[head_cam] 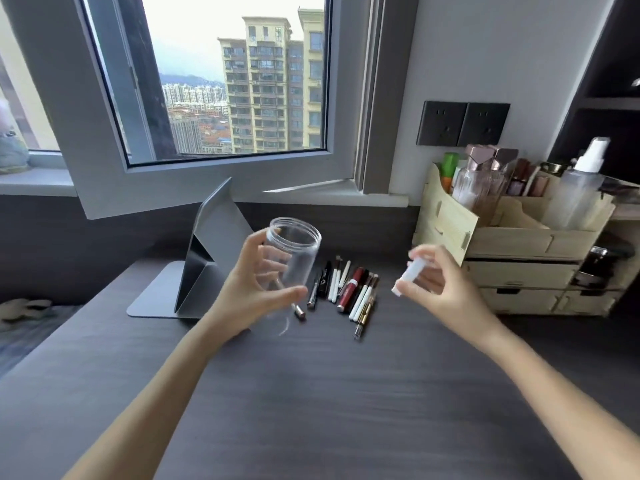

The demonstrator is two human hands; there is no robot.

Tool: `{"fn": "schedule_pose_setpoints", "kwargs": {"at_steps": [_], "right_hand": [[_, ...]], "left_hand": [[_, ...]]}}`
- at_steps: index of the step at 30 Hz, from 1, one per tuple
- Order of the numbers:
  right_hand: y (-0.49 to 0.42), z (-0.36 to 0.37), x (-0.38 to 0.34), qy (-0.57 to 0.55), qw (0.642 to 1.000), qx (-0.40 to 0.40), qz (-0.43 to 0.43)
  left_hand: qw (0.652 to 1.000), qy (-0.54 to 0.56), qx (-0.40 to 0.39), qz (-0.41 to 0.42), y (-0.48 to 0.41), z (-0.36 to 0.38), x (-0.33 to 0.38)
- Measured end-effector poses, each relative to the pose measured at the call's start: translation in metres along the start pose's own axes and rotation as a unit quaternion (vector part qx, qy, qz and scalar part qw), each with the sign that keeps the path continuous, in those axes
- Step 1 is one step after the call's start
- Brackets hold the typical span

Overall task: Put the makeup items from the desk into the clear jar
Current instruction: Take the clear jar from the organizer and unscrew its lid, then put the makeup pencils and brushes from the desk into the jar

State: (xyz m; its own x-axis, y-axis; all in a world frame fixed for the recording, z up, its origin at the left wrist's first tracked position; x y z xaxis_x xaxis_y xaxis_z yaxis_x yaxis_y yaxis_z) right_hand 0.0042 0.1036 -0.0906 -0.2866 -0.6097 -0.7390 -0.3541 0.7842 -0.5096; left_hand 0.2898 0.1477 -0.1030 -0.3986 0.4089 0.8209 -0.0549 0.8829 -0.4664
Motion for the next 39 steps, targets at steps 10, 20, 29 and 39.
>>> {"fn": "schedule_pose_setpoints", "kwargs": {"at_steps": [10, 20, 29, 39], "right_hand": [[0.047, 0.009, 0.082, 0.283, 0.937, -0.056, 0.196], [-0.048, 0.083, 0.063, 0.323, 0.921, -0.013, 0.219], [-0.071, 0.097, 0.085, 0.22, 0.903, -0.05, 0.366], [-0.044, 0.047, 0.018, -0.223, 0.935, 0.166, 0.221]], "left_hand": [[0.986, 0.005, 0.169, -0.003, 0.01, 0.038, -0.035], [0.966, -0.134, 0.216, 0.058, 0.015, 0.029, -0.045], [0.956, -0.186, 0.22, 0.06, 0.022, 0.029, -0.042], [0.95, -0.208, 0.22, 0.075, 0.023, 0.029, -0.042]]}}
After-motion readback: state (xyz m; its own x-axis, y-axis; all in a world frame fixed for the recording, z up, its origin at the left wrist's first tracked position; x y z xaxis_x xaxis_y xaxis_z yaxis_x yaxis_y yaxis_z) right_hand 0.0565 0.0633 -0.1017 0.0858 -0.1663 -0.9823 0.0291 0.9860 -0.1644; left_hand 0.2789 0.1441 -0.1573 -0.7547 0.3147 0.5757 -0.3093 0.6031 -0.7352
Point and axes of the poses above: each hand's wrist, its own y-axis away from the middle knuckle, its own z-axis out of the palm, x = y × z, the point moved 1 cm from there along -y, towards the middle knuckle, and after that the axes turned 5 degrees about -z, right-handed, at the moved point
